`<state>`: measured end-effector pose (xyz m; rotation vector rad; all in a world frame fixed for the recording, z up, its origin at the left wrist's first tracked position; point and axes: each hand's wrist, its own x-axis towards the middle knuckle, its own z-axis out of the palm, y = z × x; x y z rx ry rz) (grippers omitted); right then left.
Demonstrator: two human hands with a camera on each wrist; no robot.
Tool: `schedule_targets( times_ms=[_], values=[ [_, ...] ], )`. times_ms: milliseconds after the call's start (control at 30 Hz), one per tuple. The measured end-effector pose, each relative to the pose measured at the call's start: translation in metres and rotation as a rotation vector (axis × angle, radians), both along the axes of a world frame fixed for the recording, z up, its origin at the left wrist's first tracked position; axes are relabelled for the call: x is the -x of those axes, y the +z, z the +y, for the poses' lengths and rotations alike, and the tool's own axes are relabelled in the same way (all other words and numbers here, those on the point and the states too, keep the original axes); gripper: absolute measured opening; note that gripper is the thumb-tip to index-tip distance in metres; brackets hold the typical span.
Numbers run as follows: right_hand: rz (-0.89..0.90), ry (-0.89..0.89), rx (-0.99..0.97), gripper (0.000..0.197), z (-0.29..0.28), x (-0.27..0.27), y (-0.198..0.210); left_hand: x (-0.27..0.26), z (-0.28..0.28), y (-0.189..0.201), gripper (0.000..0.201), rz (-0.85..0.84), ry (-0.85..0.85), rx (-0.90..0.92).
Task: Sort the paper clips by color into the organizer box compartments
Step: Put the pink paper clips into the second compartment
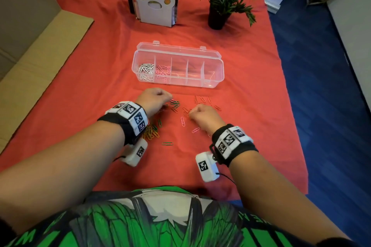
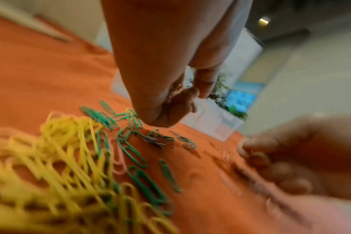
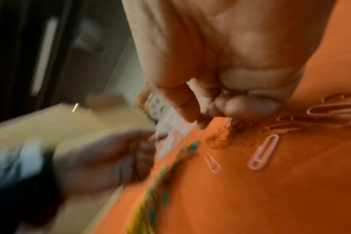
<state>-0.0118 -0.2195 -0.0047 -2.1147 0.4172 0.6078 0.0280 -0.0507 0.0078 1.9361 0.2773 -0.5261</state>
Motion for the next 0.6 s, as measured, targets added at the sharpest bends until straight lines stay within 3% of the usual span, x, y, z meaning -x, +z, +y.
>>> schedule_targets(
  times_ms=[67, 133, 267, 367, 433, 500, 567, 600],
  values=[
    [-0.102, 0.228, 0.296, 0.011, 0.009, 0.004, -0.005, -0.003, 0.000, -0.006, 0.013, -0.200, -0.185, -0.294],
    [-0.203, 0.371, 0.462, 0.026, 0.018, 0.010, -0.011, -0.005, 0.000, -0.011, 0.025, -0.308, -0.309, -0.458],
    [-0.389, 0.524, 0.718, 0.027, 0.034, 0.020, -0.013, -0.008, -0.003, -0.017, 0.033, -0.415, -0.517, -0.639],
    [-0.433, 0.595, 0.790, 0.048, 0.037, 0.023, -0.014, -0.007, -0.003, -0.020, 0.026, -0.436, -0.589, -0.703],
    [-0.393, 0.607, 0.743, 0.038, 0.032, 0.019, -0.012, -0.007, -0.001, -0.022, 0.019, -0.437, -0.599, -0.708],
    [-0.270, 0.520, 0.540, 0.024, 0.023, 0.009, -0.012, -0.006, -0.001, -0.023, 0.017, -0.419, -0.581, -0.687],
    [-0.160, 0.275, 0.270, 0.011, 0.011, -0.003, -0.011, -0.006, 0.000, -0.023, 0.018, -0.399, -0.500, -0.636],
    [-0.118, 0.127, 0.130, 0.016, 0.006, -0.008, -0.011, -0.007, 0.000, -0.023, 0.018, -0.378, -0.436, -0.600]
  ],
)
